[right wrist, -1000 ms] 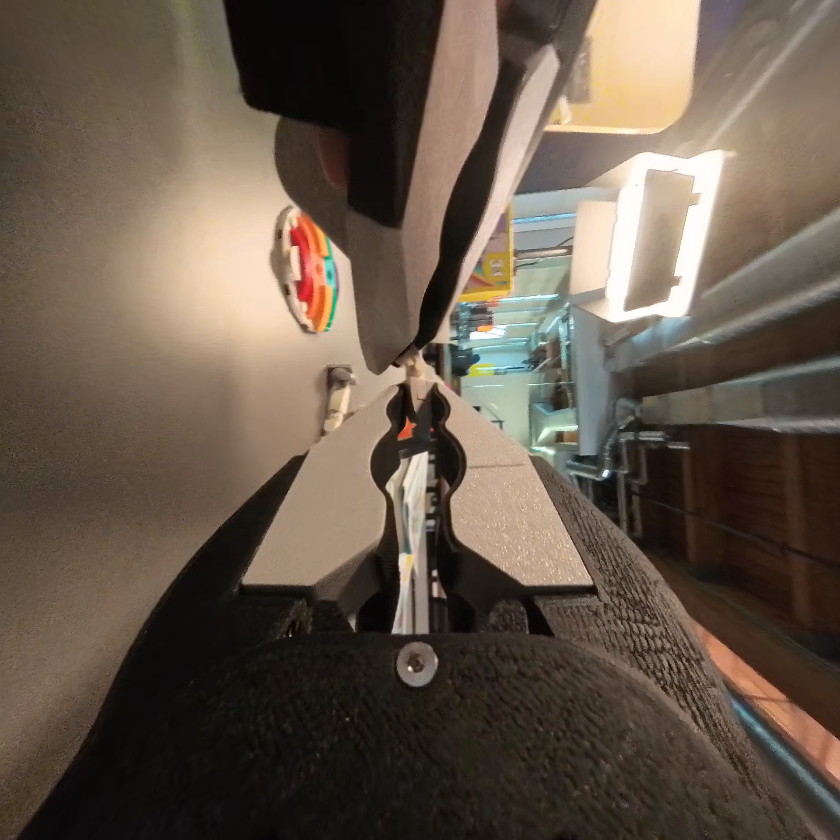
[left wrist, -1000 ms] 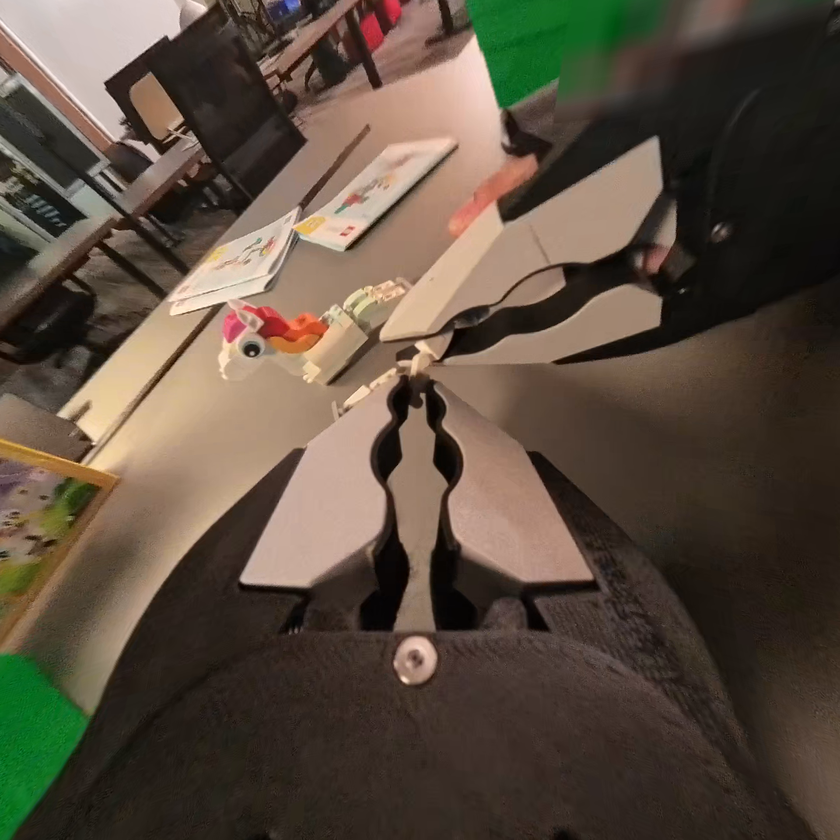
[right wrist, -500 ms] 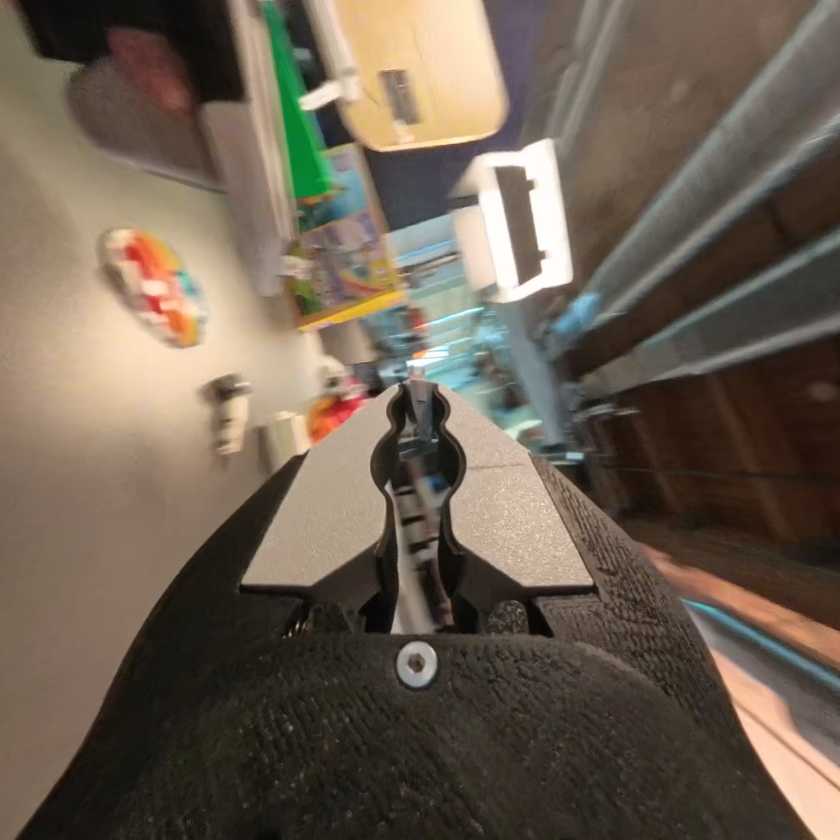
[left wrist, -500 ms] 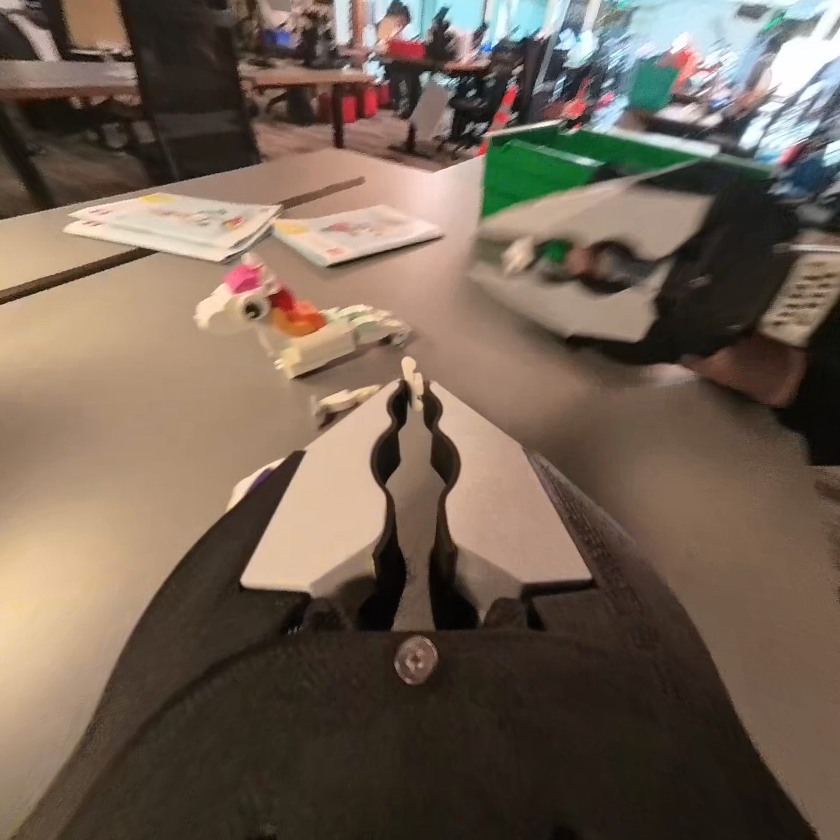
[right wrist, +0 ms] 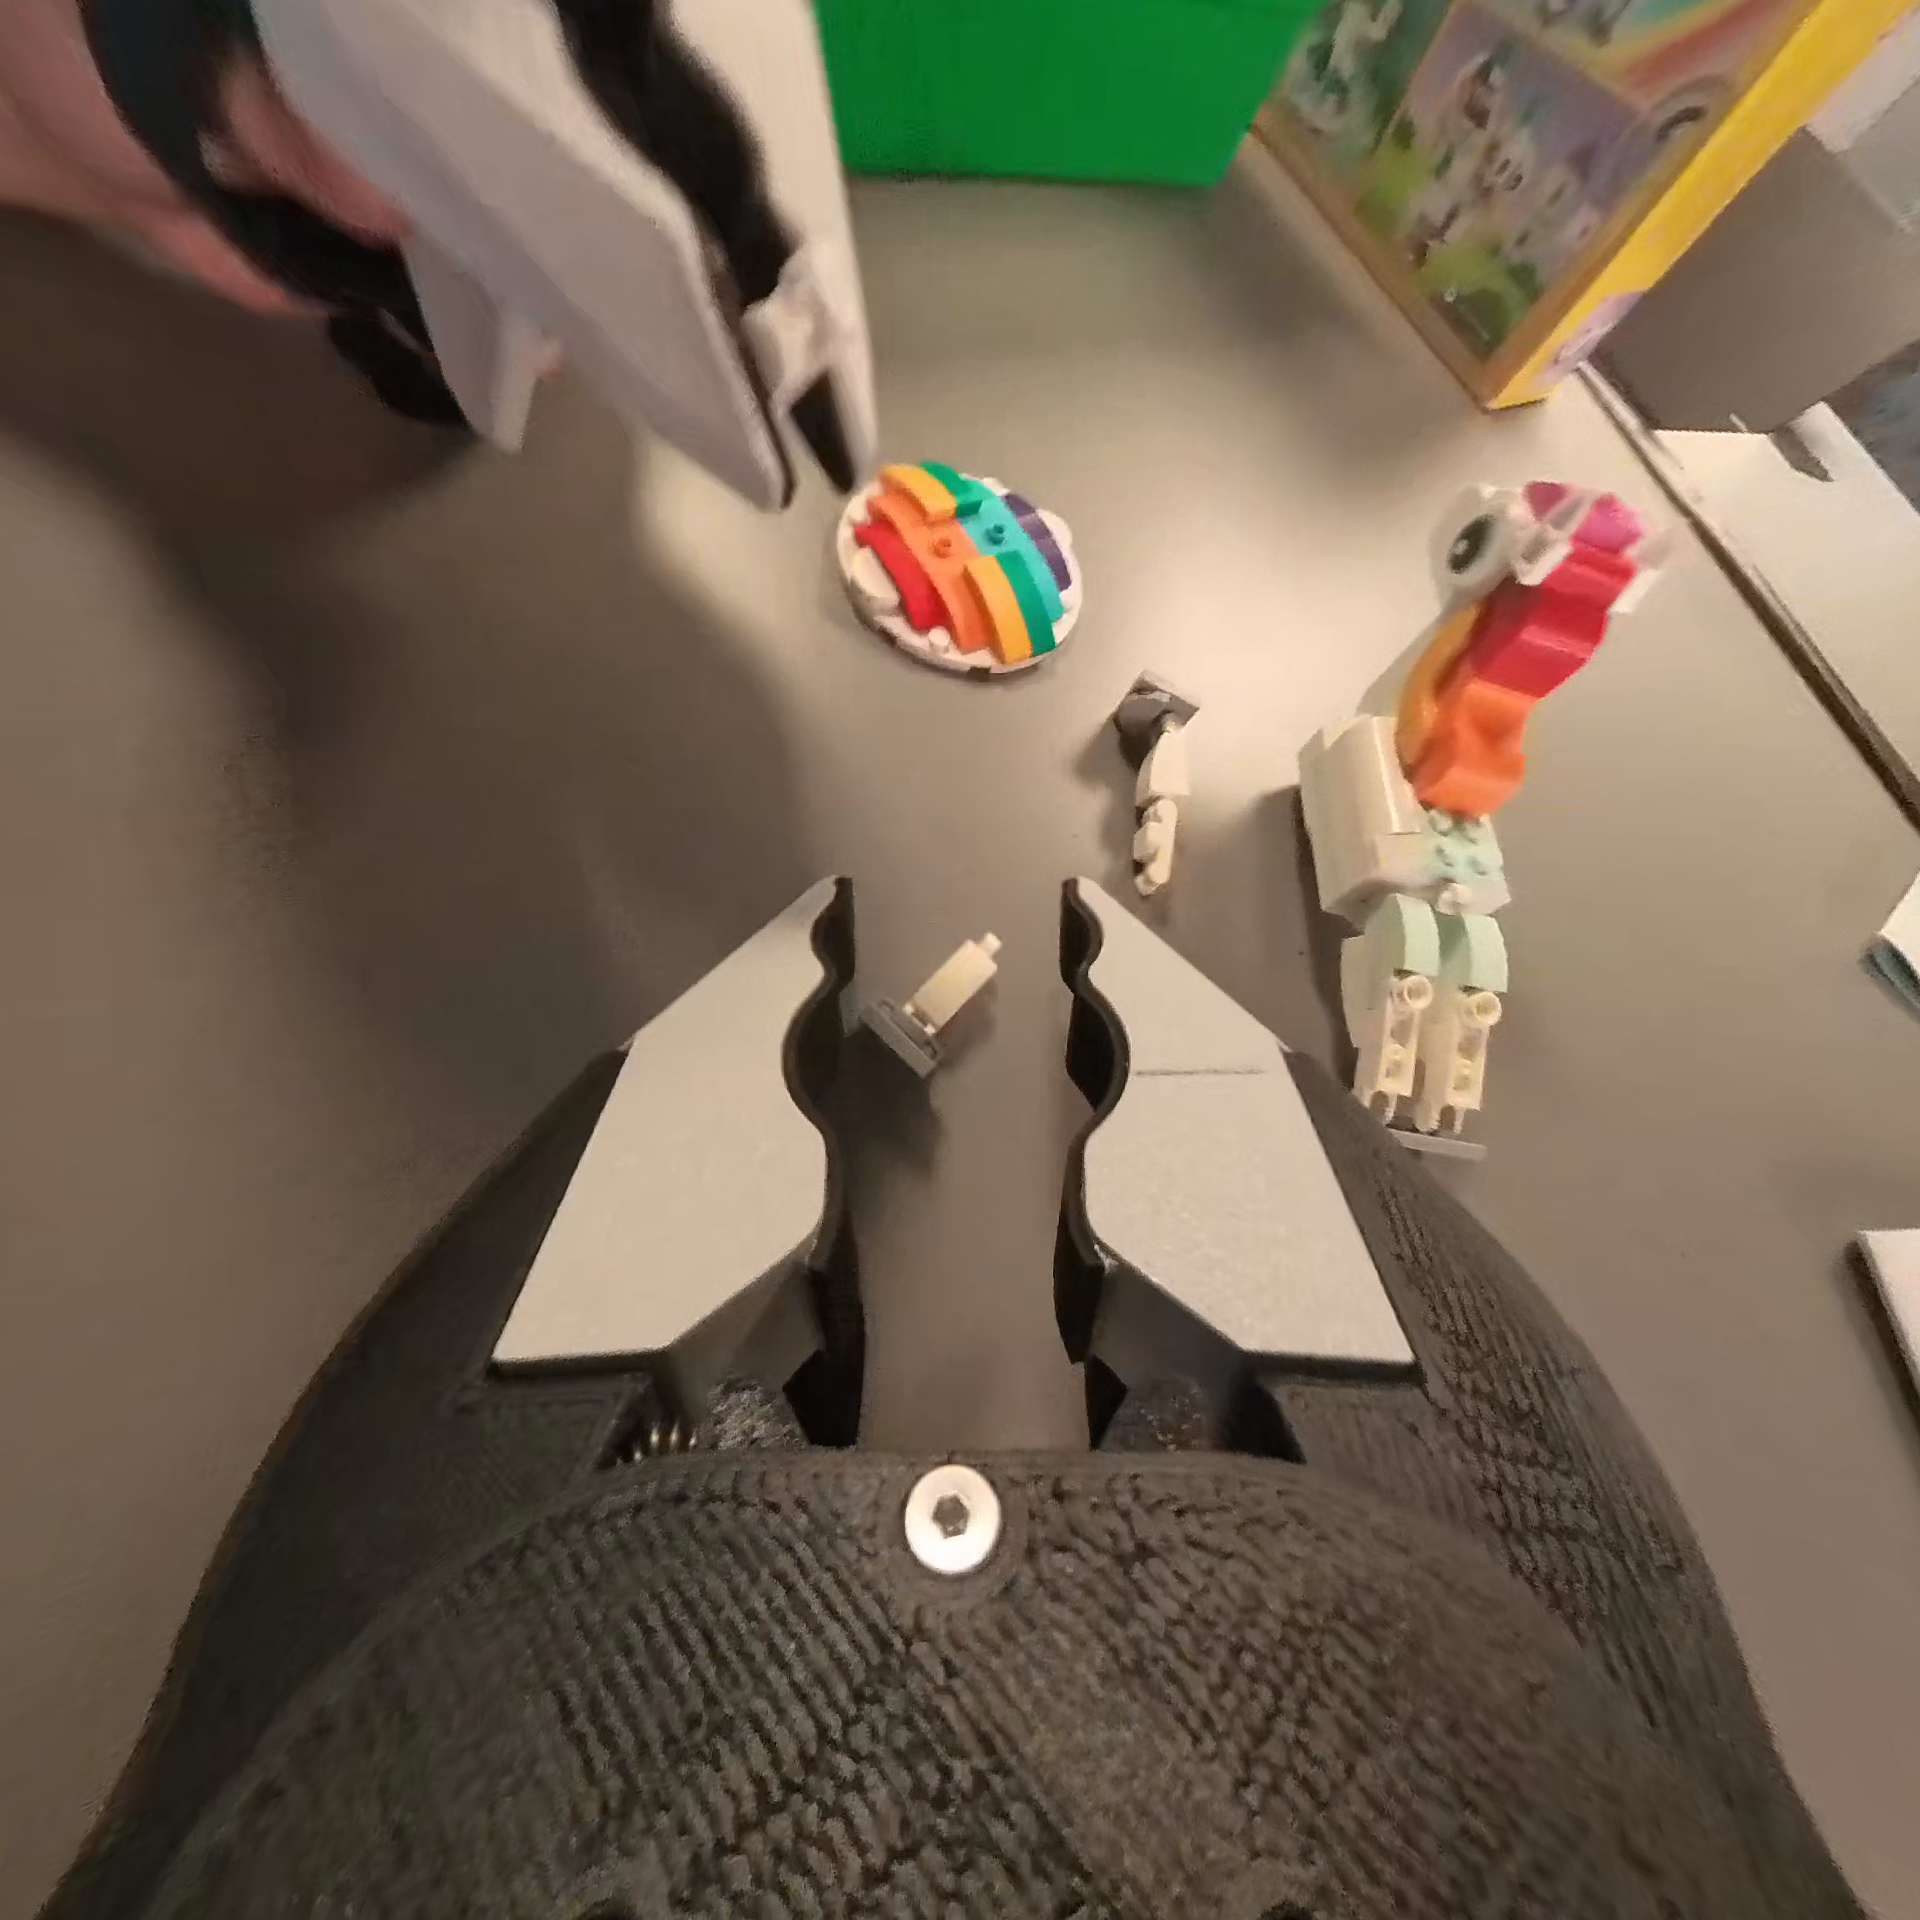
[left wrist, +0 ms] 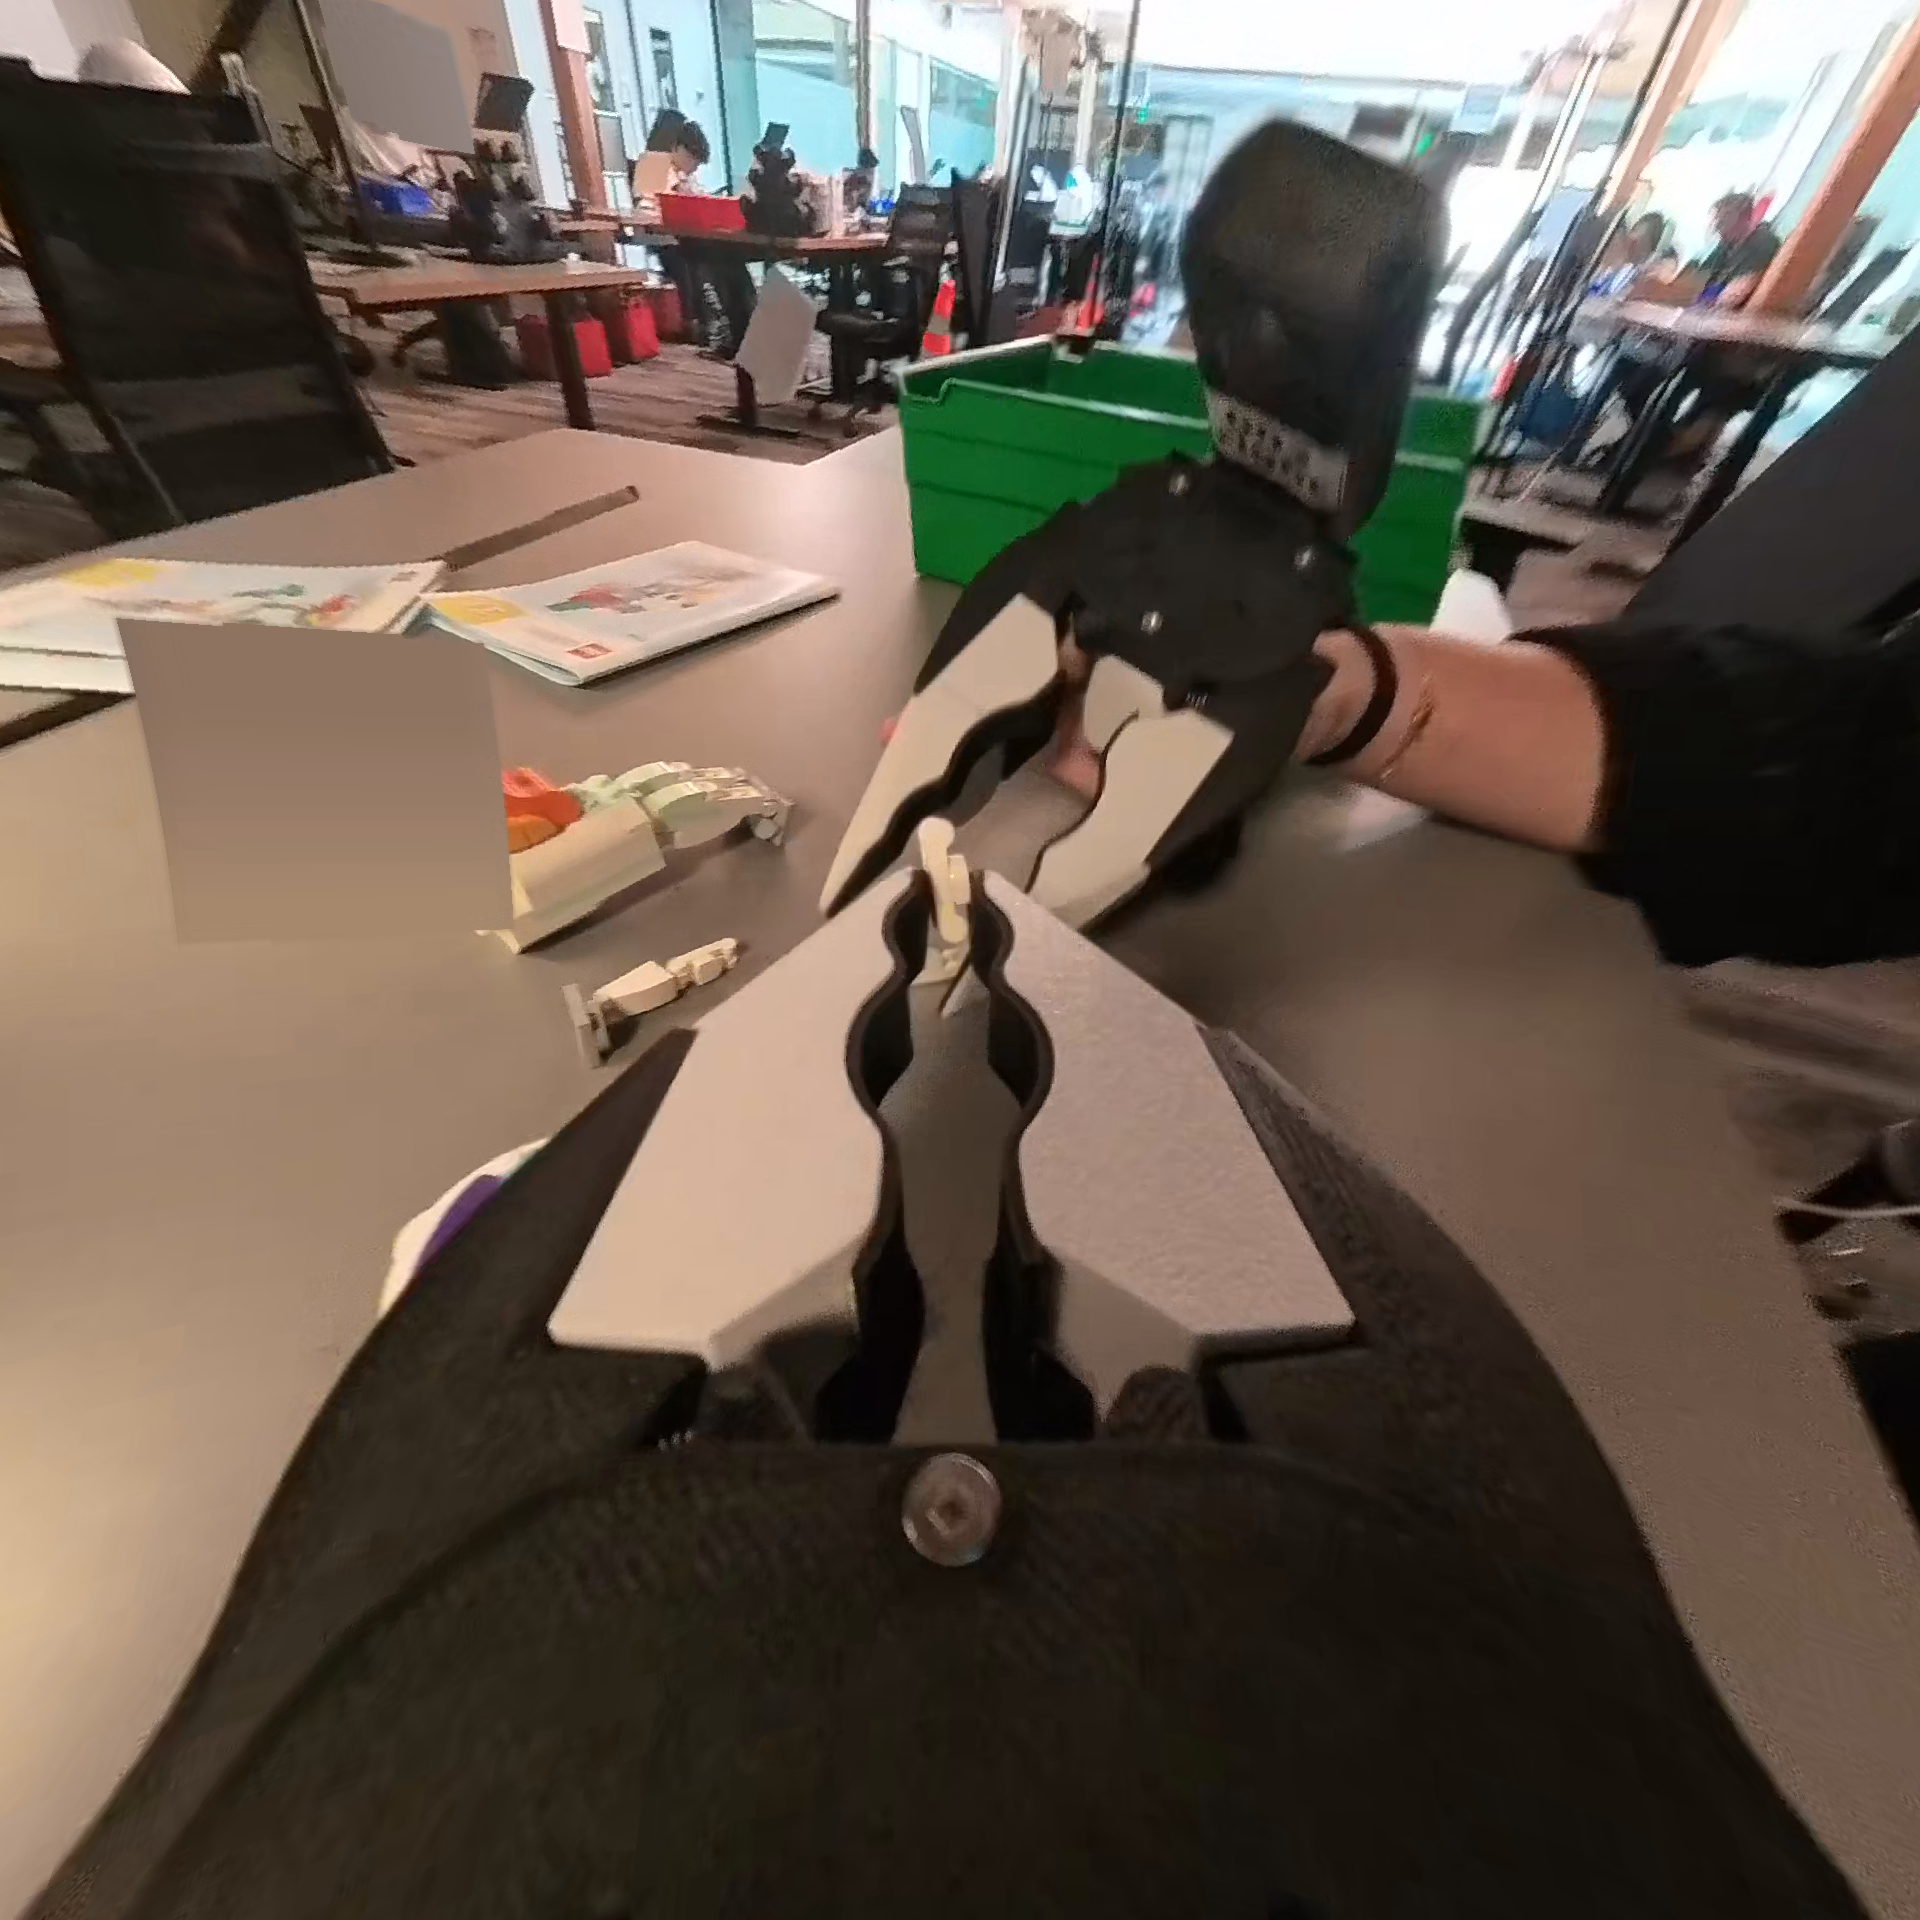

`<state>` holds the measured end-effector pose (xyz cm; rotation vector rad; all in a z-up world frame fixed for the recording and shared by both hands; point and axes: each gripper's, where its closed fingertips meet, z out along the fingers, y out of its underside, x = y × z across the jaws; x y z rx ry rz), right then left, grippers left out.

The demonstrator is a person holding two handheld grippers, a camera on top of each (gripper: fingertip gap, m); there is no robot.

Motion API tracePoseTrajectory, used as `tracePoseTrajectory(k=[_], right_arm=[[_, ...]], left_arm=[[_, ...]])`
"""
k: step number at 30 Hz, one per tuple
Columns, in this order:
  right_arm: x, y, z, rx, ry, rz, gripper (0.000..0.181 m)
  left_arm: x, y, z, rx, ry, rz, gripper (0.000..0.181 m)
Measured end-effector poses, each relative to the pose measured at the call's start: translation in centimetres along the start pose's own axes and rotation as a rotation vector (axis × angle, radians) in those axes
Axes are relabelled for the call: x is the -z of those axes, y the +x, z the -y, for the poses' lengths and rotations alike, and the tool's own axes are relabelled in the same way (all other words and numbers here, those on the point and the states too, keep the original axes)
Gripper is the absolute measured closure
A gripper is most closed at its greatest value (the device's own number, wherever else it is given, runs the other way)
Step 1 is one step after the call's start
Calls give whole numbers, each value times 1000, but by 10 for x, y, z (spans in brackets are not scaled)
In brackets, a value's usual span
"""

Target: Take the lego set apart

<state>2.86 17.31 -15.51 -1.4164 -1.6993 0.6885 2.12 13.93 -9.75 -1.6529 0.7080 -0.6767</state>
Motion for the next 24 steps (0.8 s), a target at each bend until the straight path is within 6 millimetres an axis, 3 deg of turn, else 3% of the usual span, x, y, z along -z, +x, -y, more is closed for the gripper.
tracePoseTrajectory(k=[1, 5, 8, 13, 20, 24], right_arm=[[3, 3, 6, -42, 45, 3, 142], [21, -3, 46, -324, 324, 173, 146], [27, -11, 61, -486, 438, 321, 157], [22, -18, 62, -444, 415, 316, 163], [22, -22, 63, -361, 411, 292, 175], [24, -19, 64, -400, 431, 303, 180]], left_arm=[[-1, -2, -2, -39, -15, 29, 175], [-5, -8, -9, -191, -74, 152, 175], [-11, -6, -16, -298, -135, 194, 175], [-15, -5, -21, -376, -173, 236, 175], [-16, 3, -17, -332, -142, 179, 175], [-15, 1, -14, -313, -118, 184, 175]])
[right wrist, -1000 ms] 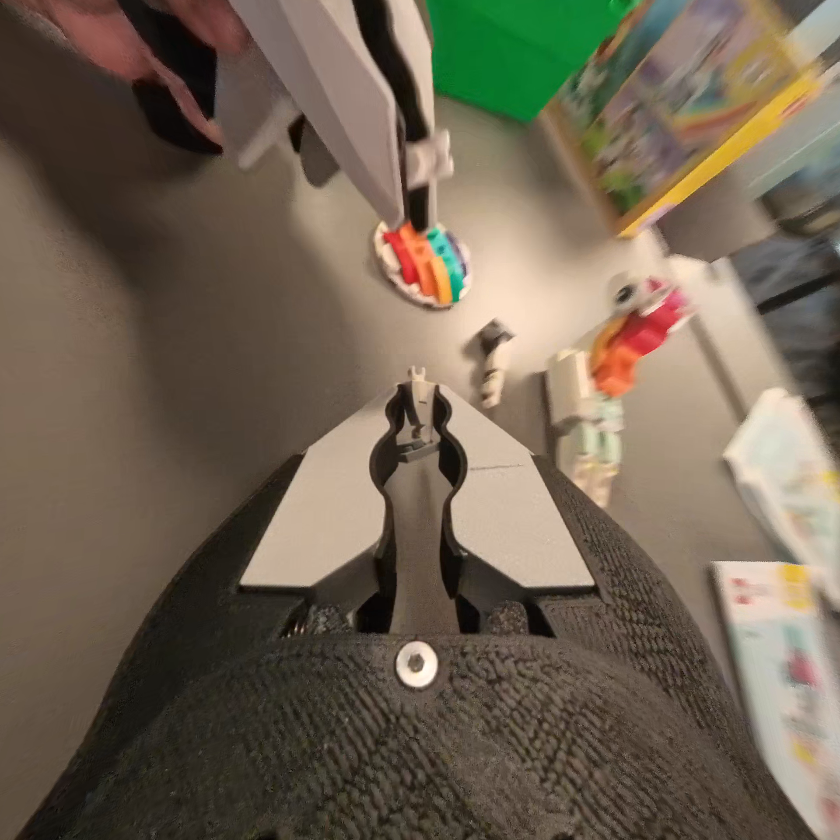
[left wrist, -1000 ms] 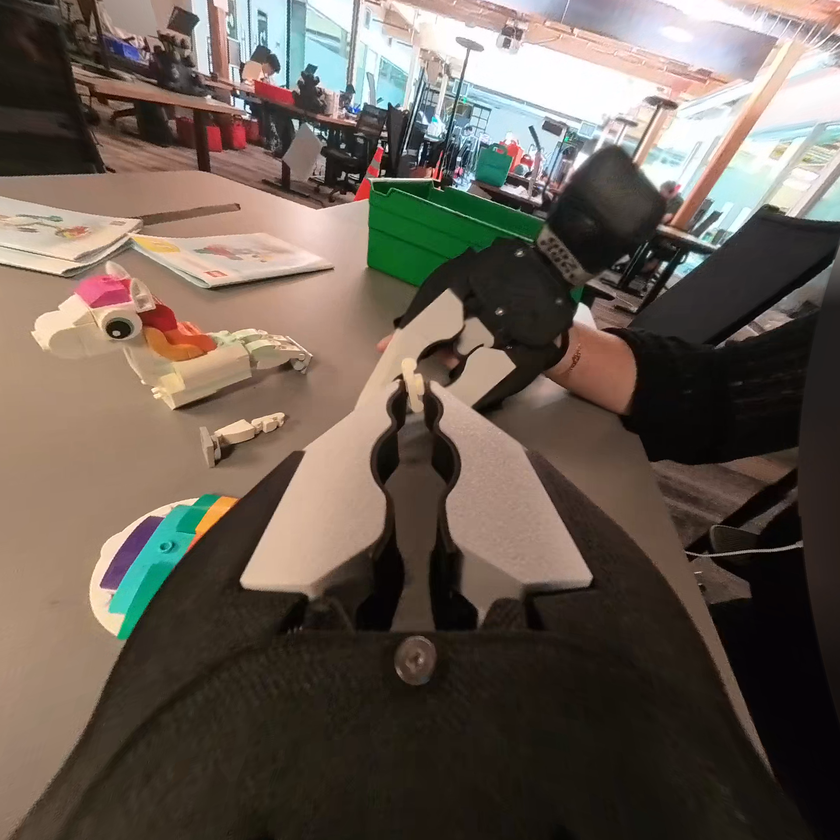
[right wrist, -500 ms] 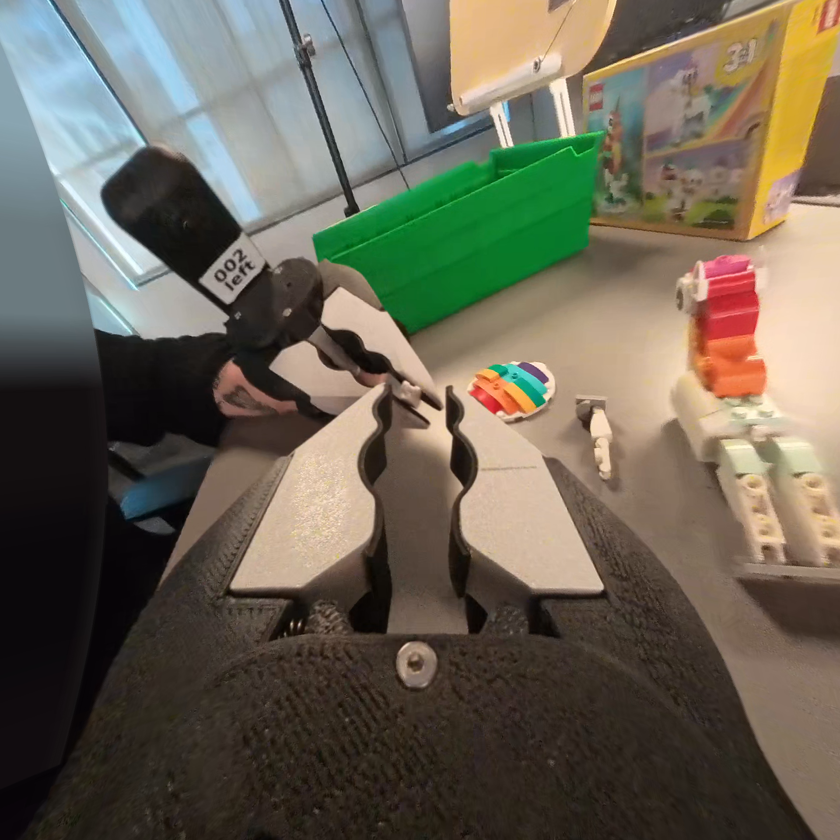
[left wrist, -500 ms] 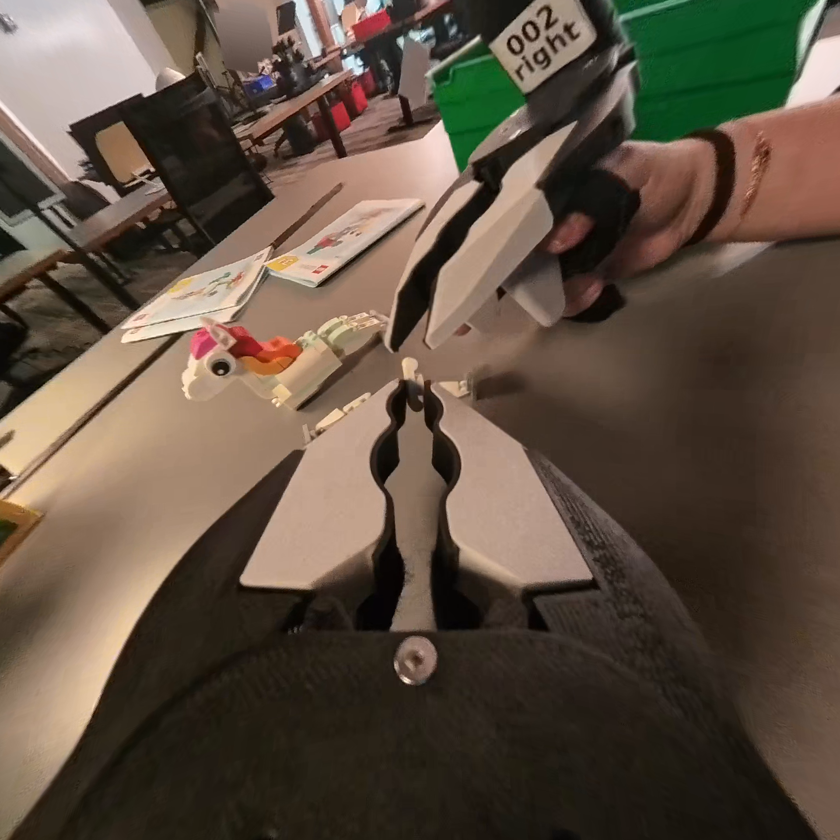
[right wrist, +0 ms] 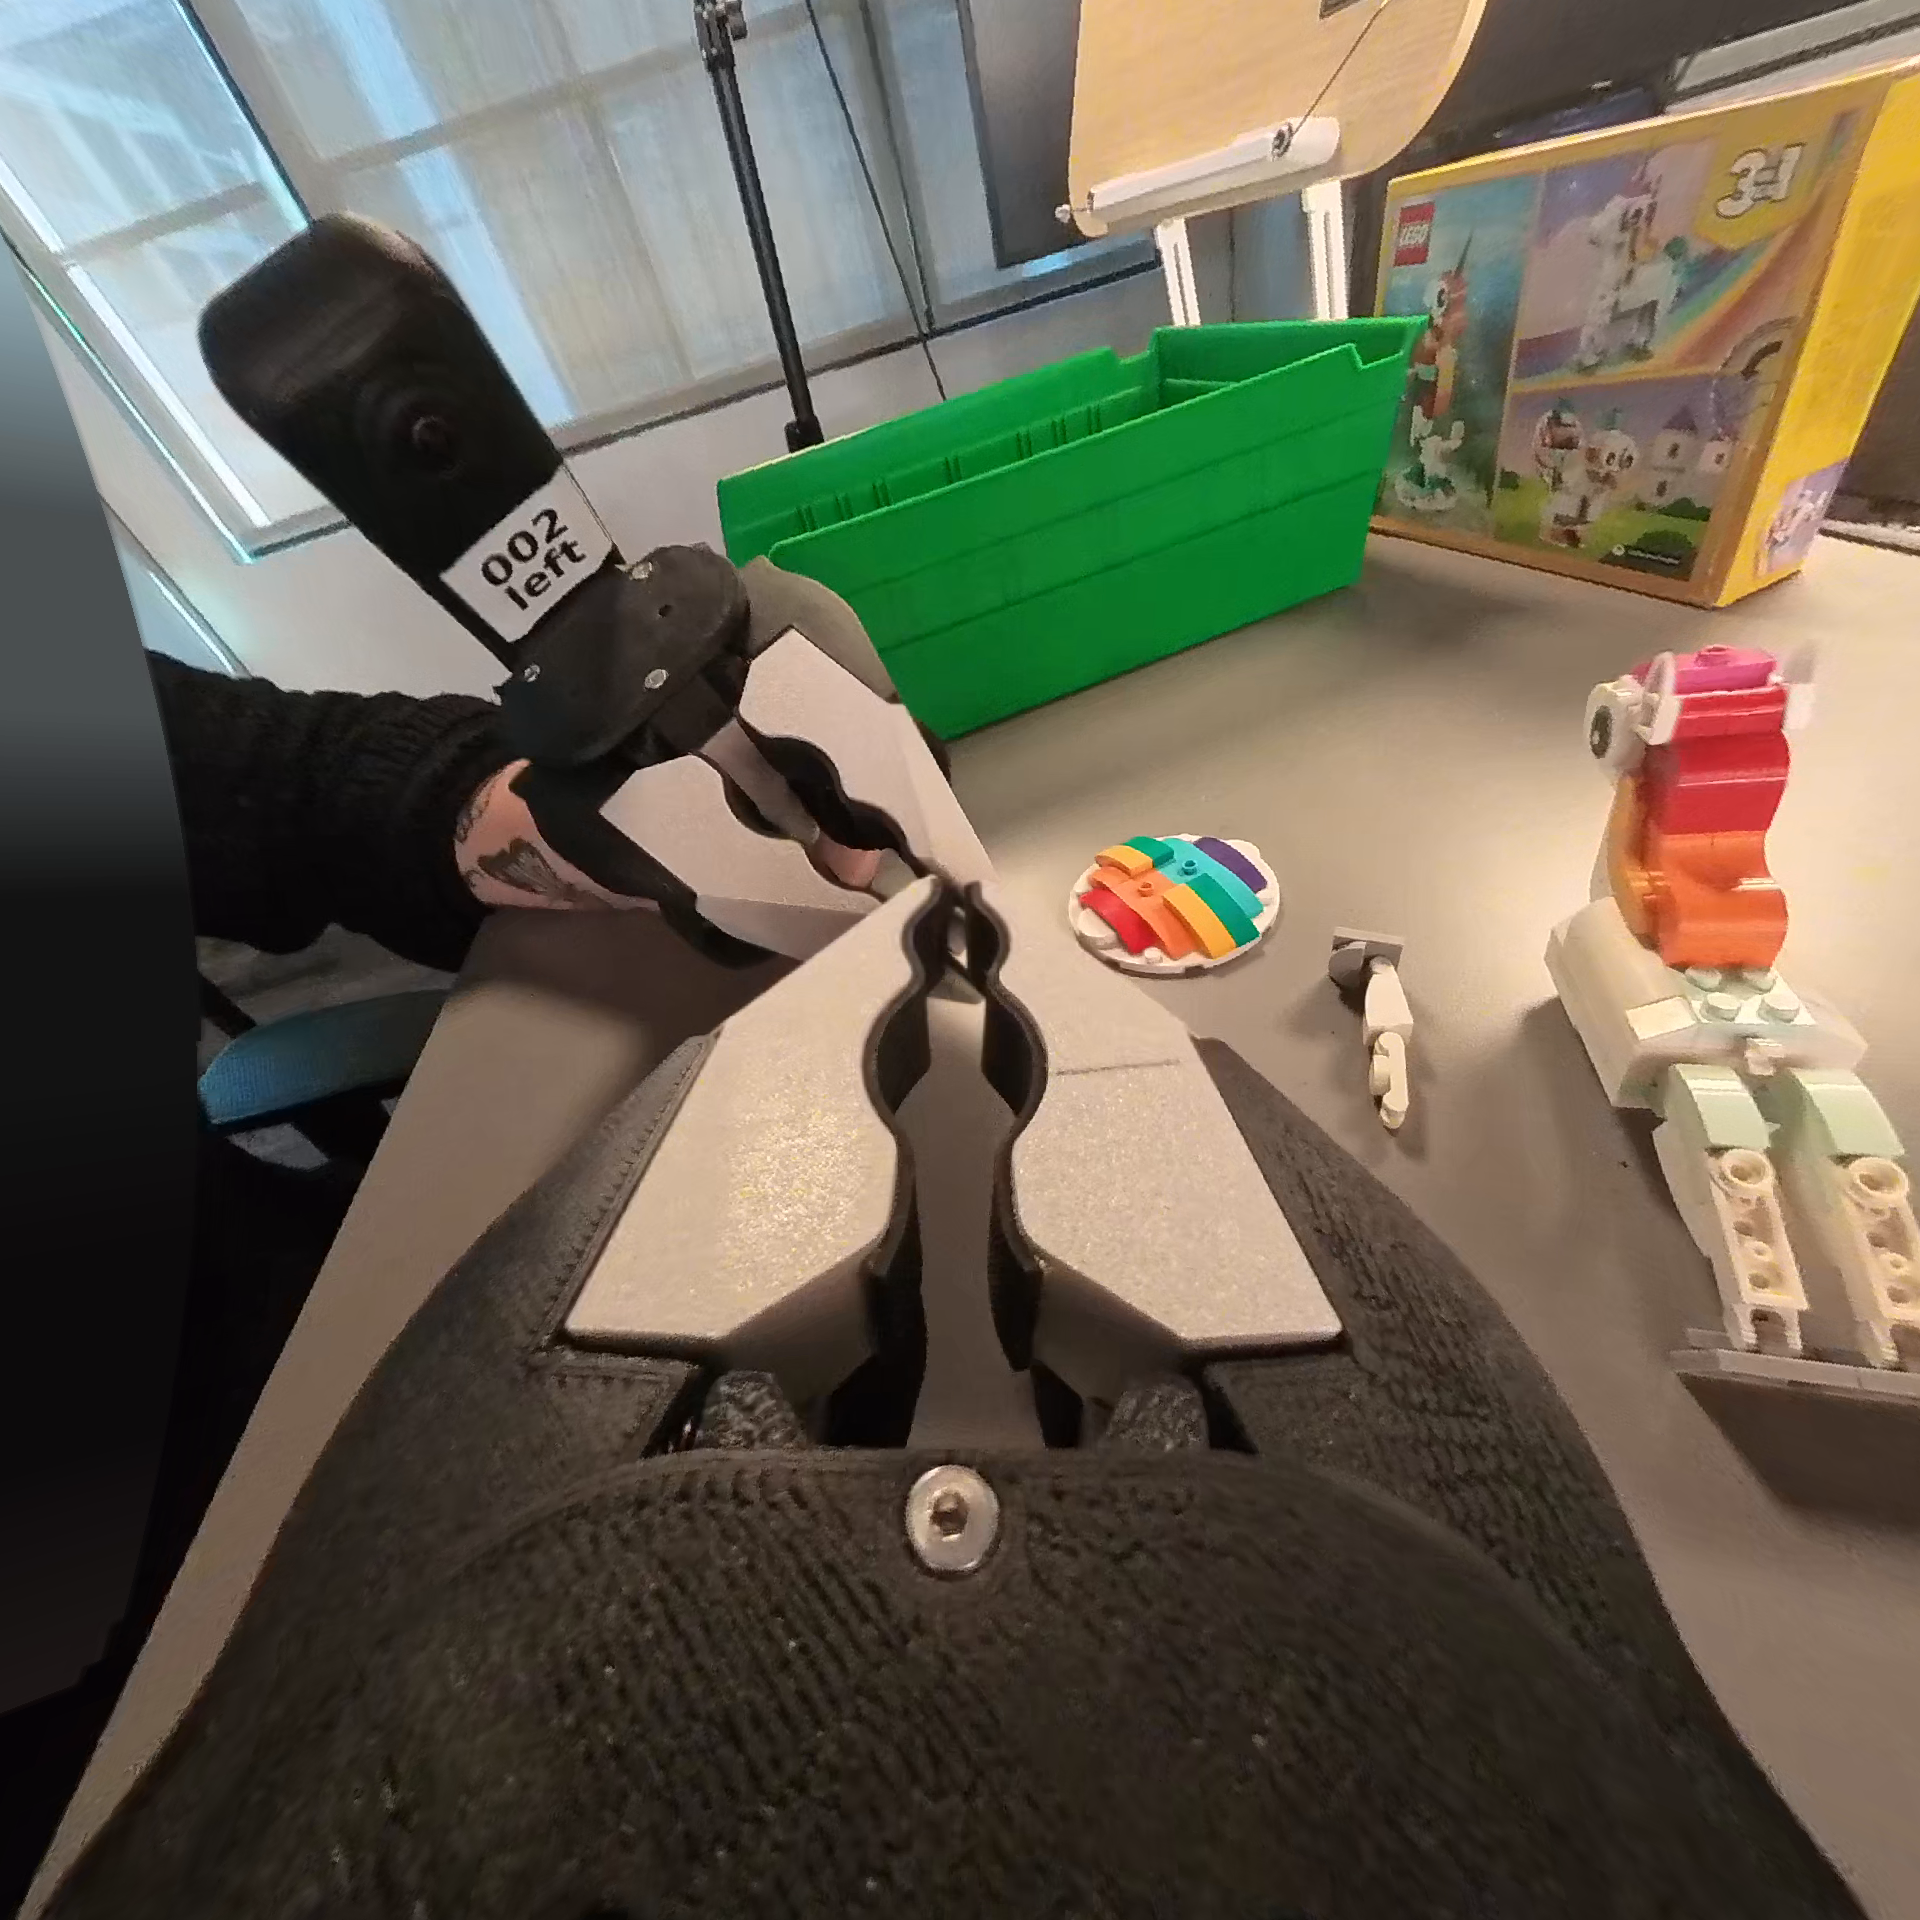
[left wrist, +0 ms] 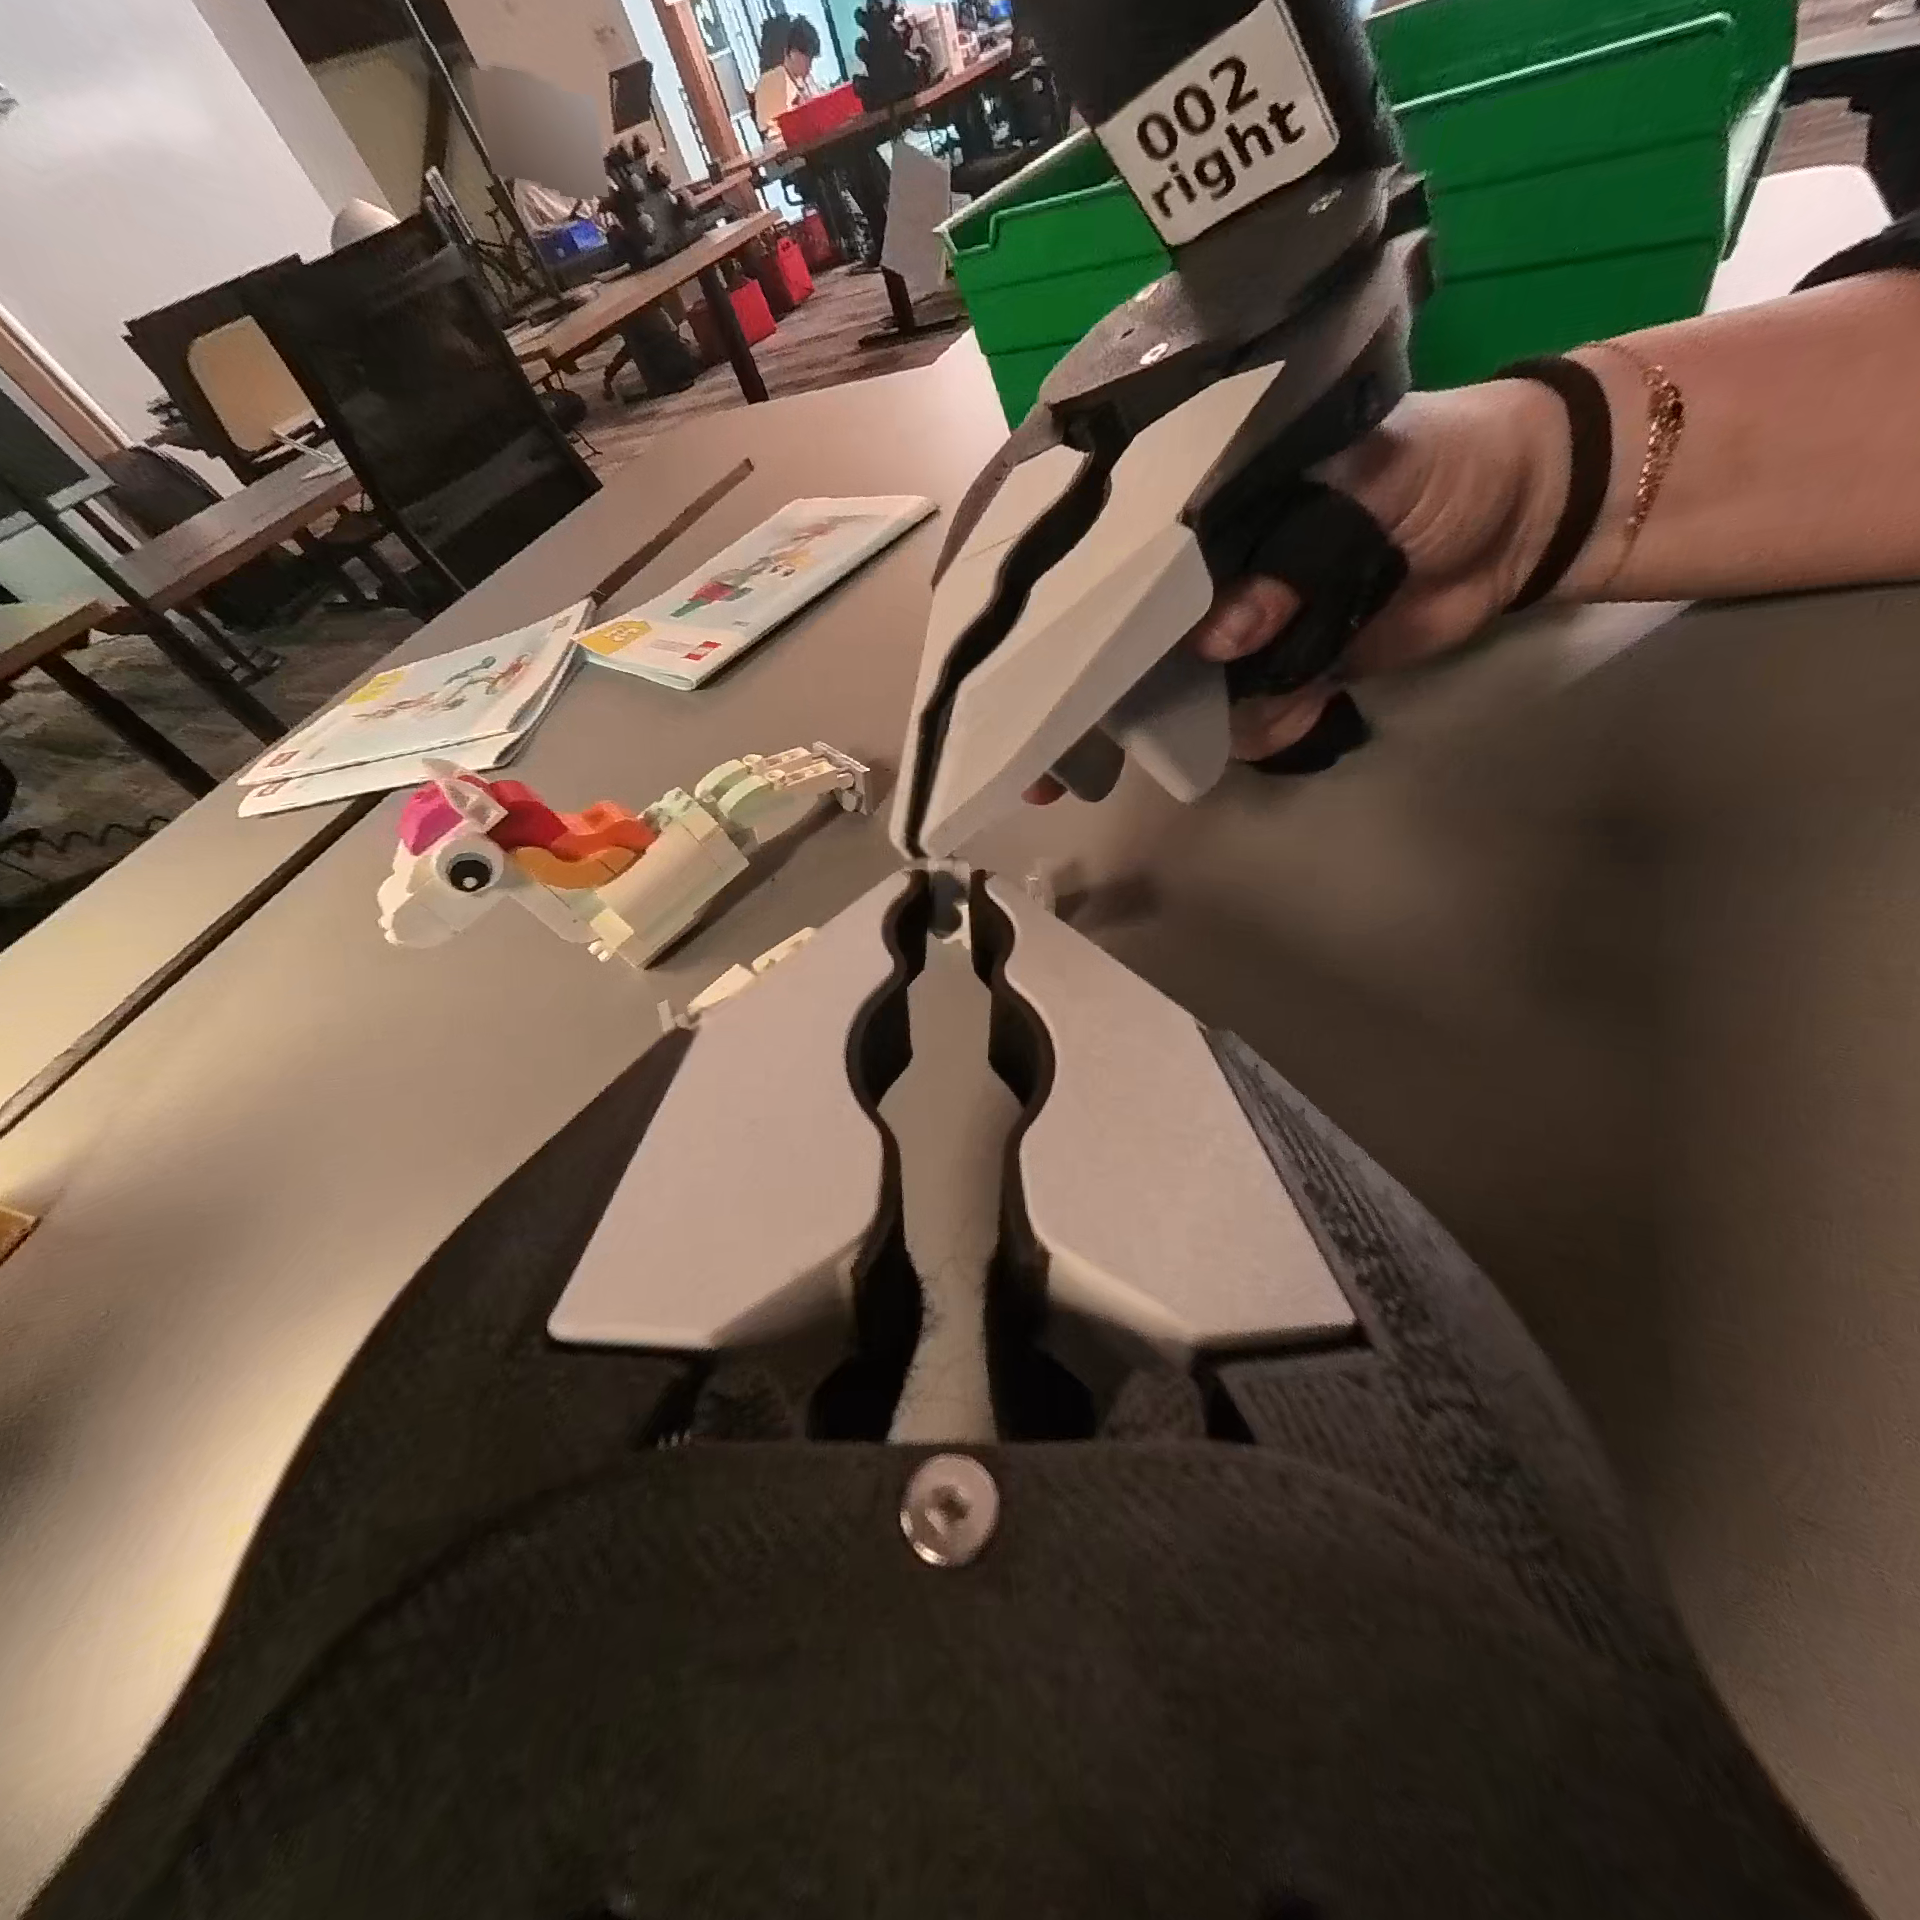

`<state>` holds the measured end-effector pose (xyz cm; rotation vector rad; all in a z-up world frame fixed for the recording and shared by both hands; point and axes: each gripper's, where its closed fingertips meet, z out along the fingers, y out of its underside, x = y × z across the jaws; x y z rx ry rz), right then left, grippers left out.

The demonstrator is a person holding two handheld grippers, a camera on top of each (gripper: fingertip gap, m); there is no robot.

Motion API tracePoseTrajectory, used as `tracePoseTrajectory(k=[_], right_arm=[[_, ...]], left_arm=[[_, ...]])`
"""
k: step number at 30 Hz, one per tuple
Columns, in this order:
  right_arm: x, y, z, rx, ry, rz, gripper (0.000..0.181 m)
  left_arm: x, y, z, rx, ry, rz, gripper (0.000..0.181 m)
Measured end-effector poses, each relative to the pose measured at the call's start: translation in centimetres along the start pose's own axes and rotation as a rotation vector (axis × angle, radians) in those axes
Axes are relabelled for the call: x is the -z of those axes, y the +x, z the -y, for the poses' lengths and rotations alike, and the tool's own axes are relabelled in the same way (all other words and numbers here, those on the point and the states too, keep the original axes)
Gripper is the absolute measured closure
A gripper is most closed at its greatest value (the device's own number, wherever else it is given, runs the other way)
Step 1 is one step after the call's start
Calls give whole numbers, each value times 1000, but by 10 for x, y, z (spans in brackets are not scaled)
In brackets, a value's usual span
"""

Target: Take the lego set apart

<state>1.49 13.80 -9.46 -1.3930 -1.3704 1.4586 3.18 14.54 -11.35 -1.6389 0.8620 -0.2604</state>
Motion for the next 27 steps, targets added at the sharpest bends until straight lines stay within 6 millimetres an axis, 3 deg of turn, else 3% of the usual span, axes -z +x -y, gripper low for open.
tracePoseTrajectory(k=[6, 9, 13, 15, 16, 20, 27], right_arm=[[1, 4, 2, 19, 11, -34, 181], [1, 5, 3, 6, 21, -36, 181], [1, 8, 11, -48, 98, -62, 177], [-2, 8, 10, -113, 103, -54, 156], [-4, 6, 10, -140, 111, -39, 154], [-5, 4, 12, -177, 142, -22, 162], [-5, 6, 18, -289, 212, 0, 155]], left_arm=[[-2, -2, -7, -143, -57, 71, 170], [-1, -5, -6, -190, -67, 115, 177], [3, -12, 1, -100, -53, 147, 178], [6, -18, 8, -47, -21, 172, 178], [7, -19, 10, -35, -15, 180, 178], [9, -21, 12, -44, -11, 203, 178], [12, -24, 20, -80, 28, 250, 179]])
